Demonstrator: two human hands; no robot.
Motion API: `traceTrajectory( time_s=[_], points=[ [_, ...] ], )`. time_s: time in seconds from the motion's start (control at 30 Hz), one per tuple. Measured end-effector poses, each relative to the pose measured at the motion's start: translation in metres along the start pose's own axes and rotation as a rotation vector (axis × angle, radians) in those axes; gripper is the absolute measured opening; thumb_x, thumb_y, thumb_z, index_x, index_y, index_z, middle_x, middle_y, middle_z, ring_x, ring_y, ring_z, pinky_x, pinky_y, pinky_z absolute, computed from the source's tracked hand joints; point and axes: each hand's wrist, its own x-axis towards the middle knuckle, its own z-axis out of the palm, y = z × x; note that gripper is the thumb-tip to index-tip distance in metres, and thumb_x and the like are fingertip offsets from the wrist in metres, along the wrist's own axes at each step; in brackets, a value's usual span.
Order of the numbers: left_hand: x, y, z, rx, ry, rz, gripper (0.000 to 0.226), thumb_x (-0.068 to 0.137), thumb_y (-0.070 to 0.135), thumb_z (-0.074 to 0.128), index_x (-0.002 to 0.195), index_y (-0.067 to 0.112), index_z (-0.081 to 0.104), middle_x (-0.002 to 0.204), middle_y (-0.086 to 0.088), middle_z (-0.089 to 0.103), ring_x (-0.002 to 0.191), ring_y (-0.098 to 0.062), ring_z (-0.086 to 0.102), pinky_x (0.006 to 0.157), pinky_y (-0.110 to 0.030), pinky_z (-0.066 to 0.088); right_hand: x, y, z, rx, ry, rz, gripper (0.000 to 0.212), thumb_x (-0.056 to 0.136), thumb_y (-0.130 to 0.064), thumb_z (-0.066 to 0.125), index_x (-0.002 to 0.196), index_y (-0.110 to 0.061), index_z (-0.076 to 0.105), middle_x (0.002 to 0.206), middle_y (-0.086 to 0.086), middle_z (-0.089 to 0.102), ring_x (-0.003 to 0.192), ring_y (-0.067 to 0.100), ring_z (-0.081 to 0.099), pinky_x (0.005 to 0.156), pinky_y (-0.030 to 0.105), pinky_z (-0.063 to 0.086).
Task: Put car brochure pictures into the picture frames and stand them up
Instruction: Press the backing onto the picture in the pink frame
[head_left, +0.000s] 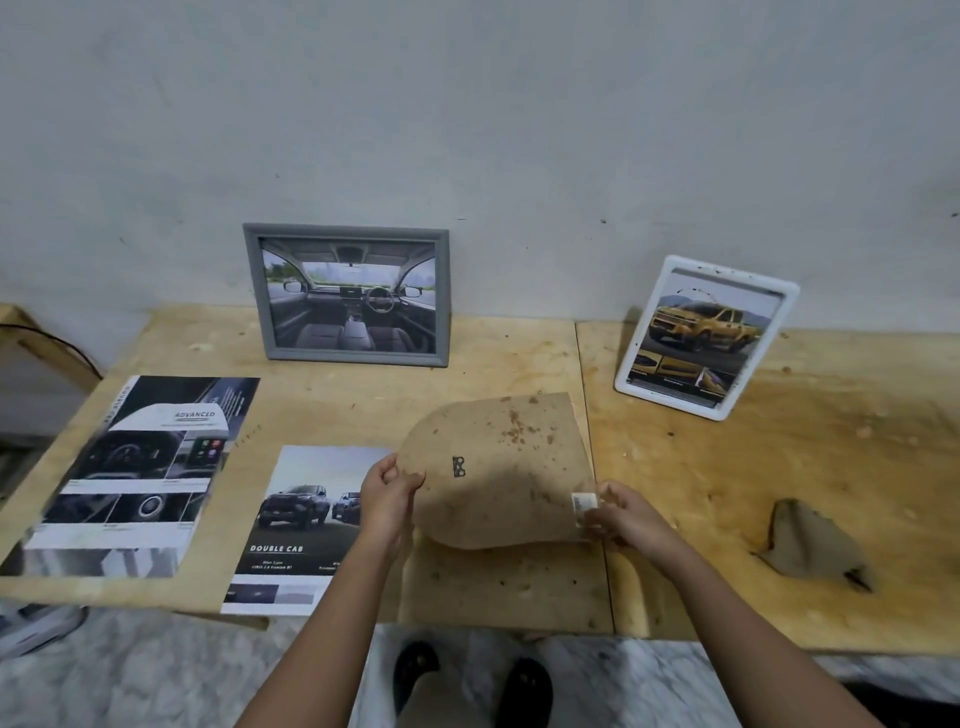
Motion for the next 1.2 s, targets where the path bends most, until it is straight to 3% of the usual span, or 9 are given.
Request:
traceTrajectory(
  time_s=[0.2,0.33,0.4,0.47,0.57,0.7,0.93,1.07,1.2],
  points=[
    [-0.002,-0.003,0.008,0.258,0.024,0.086,0.062,0.086,0.006,0.062,0.141,0.007,0.035,0.141,-0.011,0.044,0.125,-0.029,0.046,0.102,-0.041,0.041,0.004,0.018,0.000,-0.148,0.093,-0.060,0.032,0.087,-0.024,0.065,0.066,-0.008,0.047,0.060,0.010,0.056,0.043,0.008,0.057,0.042,0.020,0.044],
    [0.000,-0.007,0.011,0.521,0.000,0.187,0.068,0.080,0.028,0.065,0.140,0.009,0.038,0.141,-0.011,0.042,0.128,-0.032,0.042,0.102,-0.048,0.042,0.010,0.027,0.002,-0.259,0.266,-0.097,0.034,0.081,-0.032,0.070,0.067,-0.008,0.052,0.065,0.014,0.064,0.051,0.017,0.058,0.053,0.035,0.051],
    [0.005,-0.016,0.009,0.598,0.000,0.207,0.064,0.078,0.036,0.062,0.132,0.008,0.044,0.131,-0.012,0.049,0.120,-0.032,0.047,0.095,-0.048,0.047,0.015,0.028,0.002,-0.335,0.328,-0.134,0.033,0.078,-0.037,0.072,0.077,-0.010,0.054,0.070,0.011,0.062,0.059,0.017,0.055,0.059,0.036,0.049],
    [0.005,-0.021,0.007,0.653,0.005,0.205,0.049,0.087,0.024,0.058,0.130,0.004,0.045,0.128,-0.015,0.050,0.117,-0.033,0.048,0.094,-0.046,0.046,0.019,0.026,0.004,-0.379,0.266,-0.139,0.038,0.075,-0.040,0.074,0.095,-0.014,0.055,0.084,0.008,0.059,0.070,0.015,0.053,0.060,0.030,0.044],
    [-0.002,-0.023,0.007,0.642,0.021,0.244,0.036,0.092,0.013,0.048,0.126,0.001,0.049,0.124,-0.014,0.053,0.116,-0.034,0.049,0.094,-0.044,0.043,0.024,0.024,0.011,-0.565,0.157,-0.157,0.066,0.071,-0.039,0.077,0.125,-0.017,0.045,0.113,0.003,0.047,0.092,0.010,0.045,0.075,0.021,0.043],
    [-0.015,-0.025,0.013,0.598,0.018,0.266,0.038,0.094,0.010,0.043,0.132,0.007,0.044,0.122,0.002,0.049,0.113,-0.019,0.047,0.091,-0.031,0.039,0.024,0.032,0.015,-0.588,0.147,-0.213,0.087,0.059,-0.042,0.084,0.129,-0.015,0.039,0.110,-0.002,0.037,0.100,0.011,0.043,0.084,0.027,0.048],
    [-0.014,-0.037,0.018,0.628,0.043,0.276,0.044,0.092,0.010,0.044,0.136,0.008,0.038,0.133,-0.011,0.046,0.123,-0.031,0.043,0.103,-0.047,0.039,0.030,0.034,0.014,-0.547,0.184,-0.225,0.075,0.059,-0.029,0.086,0.118,-0.014,0.043,0.104,-0.001,0.040,0.100,0.018,0.047,0.080,0.033,0.050],
    [-0.012,-0.037,0.013,0.618,0.073,0.287,0.048,0.095,0.001,0.035,0.142,0.006,0.033,0.136,0.001,0.041,0.130,-0.020,0.036,0.106,-0.030,0.028,0.036,0.036,0.008,-0.497,0.128,-0.188,0.074,0.058,-0.030,0.087,0.116,-0.018,0.043,0.108,0.004,0.050,0.093,0.017,0.055,0.069,0.027,0.053],
    [-0.003,-0.038,0.005,0.523,0.184,0.274,0.040,0.097,0.003,0.038,0.136,0.005,0.046,0.141,-0.011,0.047,0.131,-0.027,0.041,0.108,-0.035,0.032,0.042,0.035,0.007,-0.480,0.105,-0.140,0.068,0.060,-0.028,0.085,0.113,-0.018,0.042,0.108,0.008,0.054,0.091,0.018,0.058,0.071,0.032,0.056]
  ],
)
